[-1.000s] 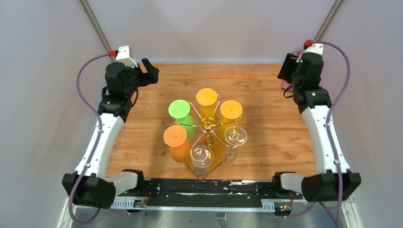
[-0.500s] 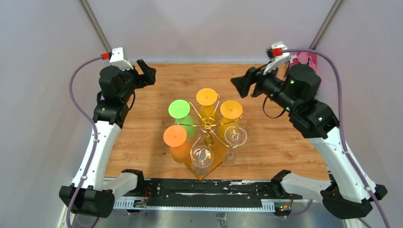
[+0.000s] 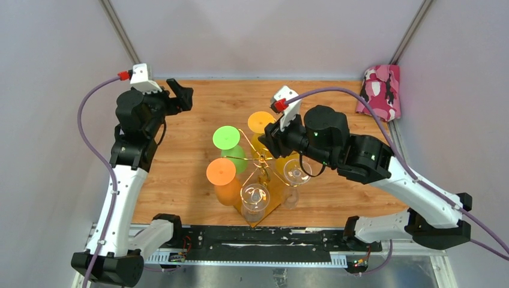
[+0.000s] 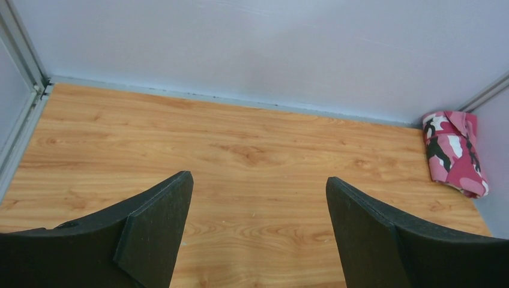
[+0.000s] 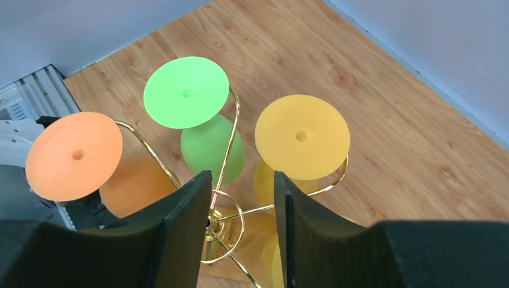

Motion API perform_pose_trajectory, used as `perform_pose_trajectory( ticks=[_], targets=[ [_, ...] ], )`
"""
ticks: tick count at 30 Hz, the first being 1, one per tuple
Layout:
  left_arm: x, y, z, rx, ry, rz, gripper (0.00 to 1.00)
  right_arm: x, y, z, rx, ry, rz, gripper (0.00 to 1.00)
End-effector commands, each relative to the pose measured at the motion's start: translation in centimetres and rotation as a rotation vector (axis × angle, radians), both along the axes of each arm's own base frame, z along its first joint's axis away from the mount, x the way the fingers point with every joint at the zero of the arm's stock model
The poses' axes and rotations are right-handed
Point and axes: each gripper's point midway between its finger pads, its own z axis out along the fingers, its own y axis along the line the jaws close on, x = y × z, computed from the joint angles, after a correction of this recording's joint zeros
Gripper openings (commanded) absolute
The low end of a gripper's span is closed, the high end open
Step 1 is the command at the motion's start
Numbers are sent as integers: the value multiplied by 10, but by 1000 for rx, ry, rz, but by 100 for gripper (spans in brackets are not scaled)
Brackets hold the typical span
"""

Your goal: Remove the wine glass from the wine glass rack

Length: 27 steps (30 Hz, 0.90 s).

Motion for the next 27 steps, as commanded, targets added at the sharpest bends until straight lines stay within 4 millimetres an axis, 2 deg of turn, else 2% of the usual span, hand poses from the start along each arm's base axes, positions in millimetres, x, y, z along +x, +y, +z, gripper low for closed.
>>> perform_pose_trajectory(
  ticks=[1,7,17,27],
  targets=[
    [-11,0,2,-3,2,-4,88,-5,-10,5,-61,-48,-59,47],
    [-20,2,5,2,-12,3,88,-12,-9,-17,-89,-10,-76,47],
    [-26,7,-1,22,2,23,89,-19,-2,-49,-129,54,-92,47],
    [-29,10,-4,19,3,34,89,-32,-1,-53,-104,75,-92,44]
  ],
)
